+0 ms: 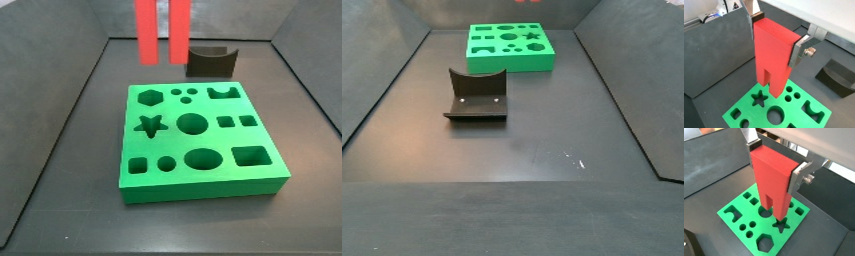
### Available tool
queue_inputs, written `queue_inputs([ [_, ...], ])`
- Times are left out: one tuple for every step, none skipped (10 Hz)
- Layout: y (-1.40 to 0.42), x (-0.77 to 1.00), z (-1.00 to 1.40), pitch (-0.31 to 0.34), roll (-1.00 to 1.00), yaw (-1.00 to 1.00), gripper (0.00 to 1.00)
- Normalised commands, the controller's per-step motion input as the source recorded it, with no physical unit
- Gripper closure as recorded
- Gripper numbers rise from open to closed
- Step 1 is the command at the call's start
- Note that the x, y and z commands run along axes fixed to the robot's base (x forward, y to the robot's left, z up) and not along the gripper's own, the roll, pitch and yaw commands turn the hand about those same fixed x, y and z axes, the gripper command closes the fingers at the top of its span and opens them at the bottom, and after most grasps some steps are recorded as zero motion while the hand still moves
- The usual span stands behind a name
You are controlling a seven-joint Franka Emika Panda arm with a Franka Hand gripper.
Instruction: Insert the double-square object.
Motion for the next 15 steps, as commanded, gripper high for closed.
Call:
queue_inputs([
  [-0.02, 1.00, -0.24, -0.010, 0.07, 0.00, 1.00],
  [-0.03, 1.00, -0.23, -0.016, 0.07, 0.00, 1.00],
  [-0.12, 1.00, -0.08, -0.021, 0.11, 0.00, 1.00],
  [-0.13, 1.00, -0.06, -0.037, 0.10, 0.00, 1.00],
  [-0.15, 1.00, -0.05, -0.053, 0.10, 0.00, 1.00],
  [-0.18, 1.00, -0.03, -0.067, 0.09, 0.00, 1.00],
  [-0.25, 1.00, -0.09, -0.097, 0.05, 0.00, 1.00],
  [-0.33, 1.00, -0.07, -0.220, 0.05, 0.00, 1.00],
  [-0.36, 0.95, -0.05, -0.240, 0.10, 0.00, 1.00],
  [-0.26, 0.91, 0.00, -0.239, 0.11, 0.00, 1.00],
  [-0.09, 0.88, 0.00, -0.221, 0.12, 0.01, 1.00],
  [0.00, 0.95, 0.00, -0.064, 0.29, 0.01, 1.00],
  [0.00, 0.93, -0.04, 0.044, 0.42, 0.07, 1.00],
  [0.02, 0.83, -0.17, 0.141, 0.42, 0.23, 1.00],
  [0.00, 0.86, -0.23, 0.303, 0.35, 0.04, 1.00],
])
